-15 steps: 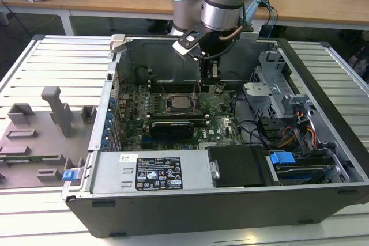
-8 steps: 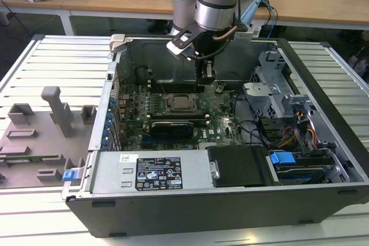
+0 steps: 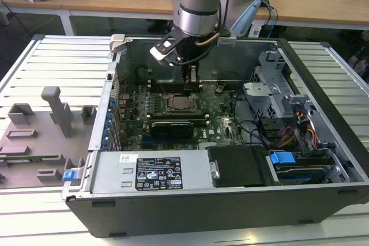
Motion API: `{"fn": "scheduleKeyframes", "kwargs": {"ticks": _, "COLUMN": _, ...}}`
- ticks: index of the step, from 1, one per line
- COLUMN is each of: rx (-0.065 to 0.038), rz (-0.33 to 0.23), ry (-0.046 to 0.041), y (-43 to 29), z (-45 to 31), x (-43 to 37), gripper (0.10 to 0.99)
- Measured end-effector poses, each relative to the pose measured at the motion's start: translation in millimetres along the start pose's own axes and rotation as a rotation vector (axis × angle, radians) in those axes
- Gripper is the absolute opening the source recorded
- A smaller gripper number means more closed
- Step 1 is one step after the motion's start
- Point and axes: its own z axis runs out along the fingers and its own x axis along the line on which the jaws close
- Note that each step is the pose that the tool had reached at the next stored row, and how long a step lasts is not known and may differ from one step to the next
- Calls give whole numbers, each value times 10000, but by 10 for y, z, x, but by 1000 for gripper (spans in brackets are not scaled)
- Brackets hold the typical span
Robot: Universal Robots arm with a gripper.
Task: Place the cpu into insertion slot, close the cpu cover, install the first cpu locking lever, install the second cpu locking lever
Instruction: 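Close the cpu cover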
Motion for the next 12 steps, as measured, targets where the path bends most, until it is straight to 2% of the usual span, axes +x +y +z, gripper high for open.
{"fn": "scheduleKeyframes", "kwargs": {"ticks": 1, "rx": 1, "rz": -1, "ry": -1, "y": -85, "z": 42, "x": 3, "gripper": 106}}
{"fn": "scheduleKeyframes", "kwargs": {"ticks": 3, "rx": 1, "rz": 1, "ry": 0, "y": -164, "z": 84, "x": 6, "gripper": 106}}
{"fn": "scheduleKeyframes", "kwargs": {"ticks": 5, "rx": 0, "rz": 1, "ry": 0, "y": -274, "z": 165, "x": 11, "gripper": 106}}
{"fn": "scheduleKeyframes", "kwargs": {"ticks": 8, "rx": 1, "rz": 2, "ry": -1, "y": -342, "z": 232, "x": 14, "gripper": 106}}
{"fn": "scheduleKeyframes", "kwargs": {"ticks": 12, "rx": 0, "rz": -1, "ry": 2, "y": -362, "z": 276, "x": 16, "gripper": 106}}
